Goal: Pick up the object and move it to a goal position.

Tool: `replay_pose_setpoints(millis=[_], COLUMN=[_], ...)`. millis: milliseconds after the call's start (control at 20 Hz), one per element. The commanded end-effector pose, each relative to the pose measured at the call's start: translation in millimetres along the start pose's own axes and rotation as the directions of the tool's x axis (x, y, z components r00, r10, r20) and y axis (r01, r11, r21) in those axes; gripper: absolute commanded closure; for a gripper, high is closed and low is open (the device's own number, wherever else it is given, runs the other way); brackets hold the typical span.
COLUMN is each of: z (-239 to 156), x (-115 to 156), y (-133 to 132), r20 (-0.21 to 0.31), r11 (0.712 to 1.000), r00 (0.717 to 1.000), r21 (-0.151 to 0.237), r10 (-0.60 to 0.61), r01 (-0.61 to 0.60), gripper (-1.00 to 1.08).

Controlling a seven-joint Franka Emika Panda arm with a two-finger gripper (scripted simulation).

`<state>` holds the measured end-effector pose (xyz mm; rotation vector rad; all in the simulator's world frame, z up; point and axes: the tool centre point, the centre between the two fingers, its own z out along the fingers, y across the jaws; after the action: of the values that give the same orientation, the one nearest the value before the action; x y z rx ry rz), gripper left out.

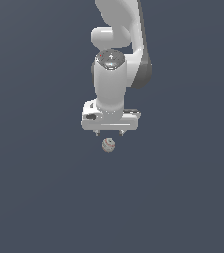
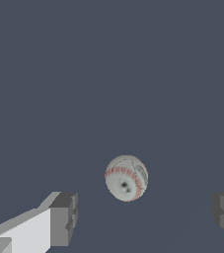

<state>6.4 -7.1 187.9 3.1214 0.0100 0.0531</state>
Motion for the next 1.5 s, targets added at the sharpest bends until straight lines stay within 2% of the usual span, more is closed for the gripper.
replay_pose_setpoints(millis=[0,850,1450], z=[0,3,66], x=[0,-7,-28], y=[0,5,6], r20=[0.000,0.023,0.029], r11=[1.000,0.999,0.991], r00=[1.000,0.999,0.991], r21=[0.000,0.002,0.018], r10=[0.000,-0.038,-0.131], r01=[0.000,0.038,0.131], gripper=[-0.92,-0.92,-0.92])
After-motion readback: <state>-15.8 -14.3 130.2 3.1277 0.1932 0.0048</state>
